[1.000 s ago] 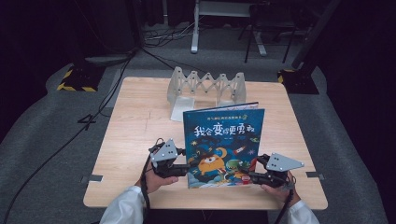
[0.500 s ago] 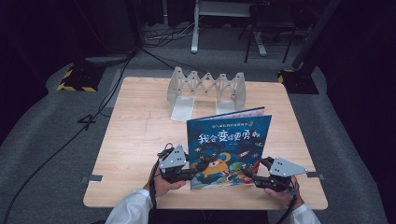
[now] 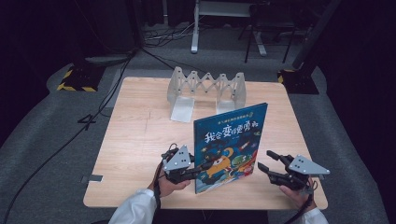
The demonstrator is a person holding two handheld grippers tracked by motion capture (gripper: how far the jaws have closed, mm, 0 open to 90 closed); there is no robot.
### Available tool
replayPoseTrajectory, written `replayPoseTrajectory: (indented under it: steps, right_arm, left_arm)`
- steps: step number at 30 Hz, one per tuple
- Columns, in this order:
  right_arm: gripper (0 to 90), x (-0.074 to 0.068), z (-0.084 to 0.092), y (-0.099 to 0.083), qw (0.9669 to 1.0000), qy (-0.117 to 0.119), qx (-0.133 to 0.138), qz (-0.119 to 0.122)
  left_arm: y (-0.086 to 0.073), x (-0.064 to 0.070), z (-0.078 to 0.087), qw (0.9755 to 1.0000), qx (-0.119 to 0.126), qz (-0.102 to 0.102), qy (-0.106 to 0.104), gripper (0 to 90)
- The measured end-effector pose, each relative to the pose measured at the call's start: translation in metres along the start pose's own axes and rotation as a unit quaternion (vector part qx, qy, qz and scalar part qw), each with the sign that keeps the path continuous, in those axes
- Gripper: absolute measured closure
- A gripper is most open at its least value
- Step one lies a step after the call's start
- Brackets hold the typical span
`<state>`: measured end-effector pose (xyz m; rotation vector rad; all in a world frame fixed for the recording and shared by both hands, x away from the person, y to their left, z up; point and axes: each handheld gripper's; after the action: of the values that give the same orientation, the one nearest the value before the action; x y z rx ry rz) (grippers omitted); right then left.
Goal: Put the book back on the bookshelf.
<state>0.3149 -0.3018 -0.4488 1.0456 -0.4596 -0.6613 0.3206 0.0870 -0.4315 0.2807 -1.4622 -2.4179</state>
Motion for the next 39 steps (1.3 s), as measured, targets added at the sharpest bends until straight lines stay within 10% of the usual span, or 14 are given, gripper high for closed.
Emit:
replayPoseTrajectory:
  steps: [14, 17, 20, 39]
  right_arm:
    - [31.5, 0.022, -0.044, 0.03, 0.9966, 0.07, -0.038, -0.019]
    - [41.3, 0.015, -0.054, 0.035, 0.9959, 0.079, -0.043, 0.0]
    - [46.1, 0.005, -0.058, 0.034, 0.998, 0.04, -0.046, 0.017]
    - [63.7, 0.0, -0.02, 0.01, 0.9995, 0.026, -0.005, 0.017]
  left_arm:
    - [-0.002, -0.003, -0.002, 0.9995, -0.017, -0.021, 0.013, 75.3]
    - [-0.005, -0.006, -0.002, 0.9996, -0.012, -0.016, 0.018, 75.2]
    - [-0.007, -0.008, -0.002, 0.9998, -0.006, -0.007, 0.018, 74.8]
    - [0.008, -0.001, -0.006, 0.9984, 0.048, -0.028, -0.004, 79.5]
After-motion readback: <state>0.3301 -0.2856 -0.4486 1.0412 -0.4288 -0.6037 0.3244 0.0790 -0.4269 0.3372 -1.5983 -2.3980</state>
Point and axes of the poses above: each handheld gripper's, and its own axes: z roughly backward along the jaws, y roughly out of its top, x roughly to its right, and after that the axes turned 9 degrees about -x, right-handed
